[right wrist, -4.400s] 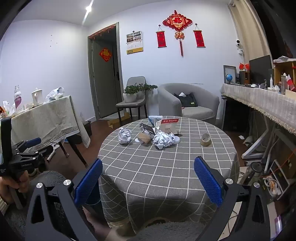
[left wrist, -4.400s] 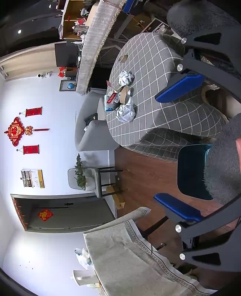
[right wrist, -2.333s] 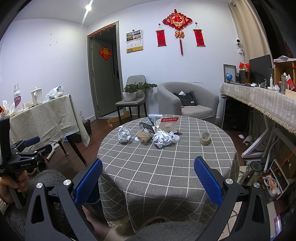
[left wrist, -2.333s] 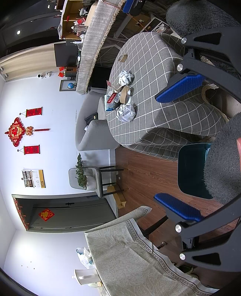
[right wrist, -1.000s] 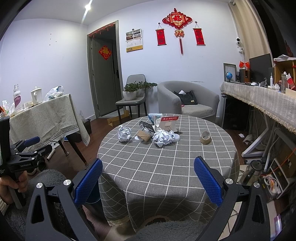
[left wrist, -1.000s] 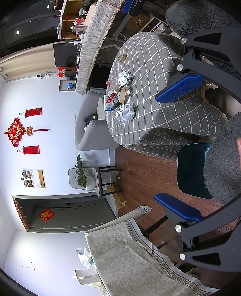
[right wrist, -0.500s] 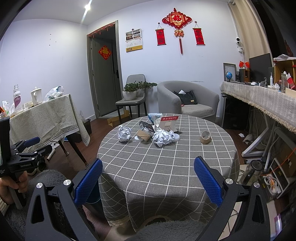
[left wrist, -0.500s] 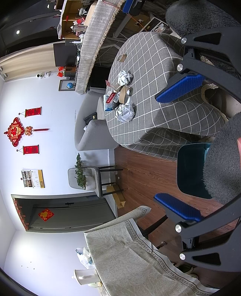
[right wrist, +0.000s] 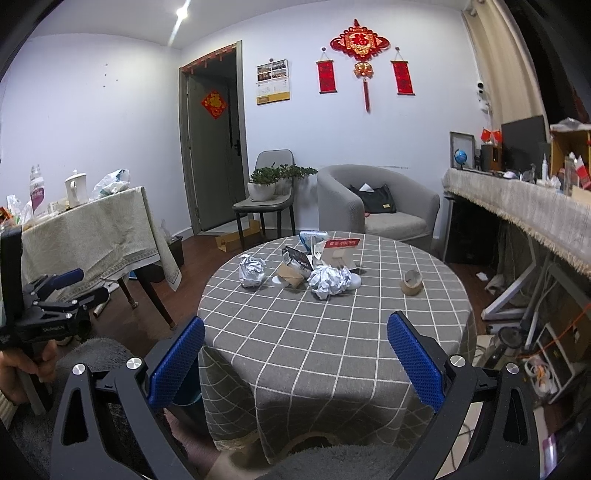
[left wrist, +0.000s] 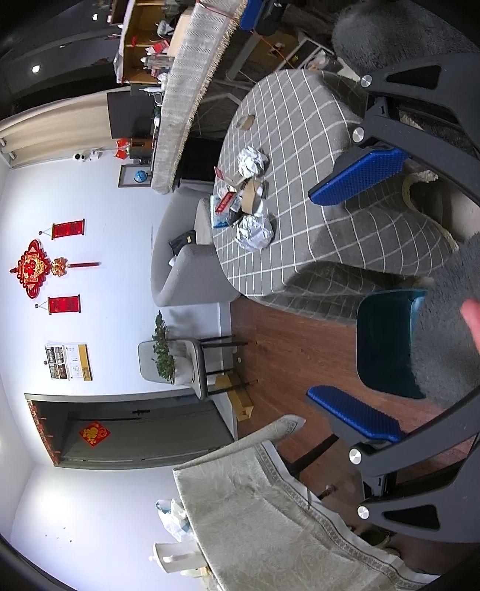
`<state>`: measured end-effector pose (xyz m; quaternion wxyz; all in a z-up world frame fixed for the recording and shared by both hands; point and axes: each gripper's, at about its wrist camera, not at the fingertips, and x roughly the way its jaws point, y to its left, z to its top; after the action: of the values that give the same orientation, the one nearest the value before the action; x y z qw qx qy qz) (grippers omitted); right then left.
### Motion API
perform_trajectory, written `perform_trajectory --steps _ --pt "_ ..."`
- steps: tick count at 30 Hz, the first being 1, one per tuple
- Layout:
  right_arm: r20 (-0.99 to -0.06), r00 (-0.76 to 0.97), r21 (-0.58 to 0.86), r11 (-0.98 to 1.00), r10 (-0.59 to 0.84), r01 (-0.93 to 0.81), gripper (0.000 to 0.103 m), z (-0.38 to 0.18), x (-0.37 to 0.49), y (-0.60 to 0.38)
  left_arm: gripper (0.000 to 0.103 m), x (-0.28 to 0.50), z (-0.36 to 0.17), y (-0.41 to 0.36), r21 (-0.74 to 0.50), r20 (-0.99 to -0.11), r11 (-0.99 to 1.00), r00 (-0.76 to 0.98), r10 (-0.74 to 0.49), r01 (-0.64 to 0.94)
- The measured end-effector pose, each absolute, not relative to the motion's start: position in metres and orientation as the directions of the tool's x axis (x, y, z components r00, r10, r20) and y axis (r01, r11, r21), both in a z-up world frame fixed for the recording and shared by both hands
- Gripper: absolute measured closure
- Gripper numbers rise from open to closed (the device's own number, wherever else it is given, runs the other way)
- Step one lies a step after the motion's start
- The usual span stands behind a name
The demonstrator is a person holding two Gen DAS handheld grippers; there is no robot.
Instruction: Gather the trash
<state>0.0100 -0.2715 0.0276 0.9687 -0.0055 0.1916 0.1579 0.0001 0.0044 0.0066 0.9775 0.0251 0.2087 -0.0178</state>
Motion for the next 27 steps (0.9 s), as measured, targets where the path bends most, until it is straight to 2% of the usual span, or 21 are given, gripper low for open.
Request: perform_trajectory --steps 6,12,27 --pt "-0.415 0.861 0.042 0.952 0.293 -0.304 0.003 0.024 0.022 -0.265 0.004 0.004 0.013 0.006 0.0 -0.415 0.998 0.908 -0.051 0.056" --pt "-0.442 0.846 0.051 0.95 0.299 -0.309 0.003 0.023 0.038 -0.26 0.004 0.017 0.016 0.002 0.014 -0.442 0.997 0.895 -0.056 0.069" --pt "-0.501 0.814 0.048 0.948 0.294 -0.313 0.003 0.019 0.115 -0.244 0.005 0.075 0.016 -0.016 -0.034 -0.497 0.987 0.854 -0.154 0.159"
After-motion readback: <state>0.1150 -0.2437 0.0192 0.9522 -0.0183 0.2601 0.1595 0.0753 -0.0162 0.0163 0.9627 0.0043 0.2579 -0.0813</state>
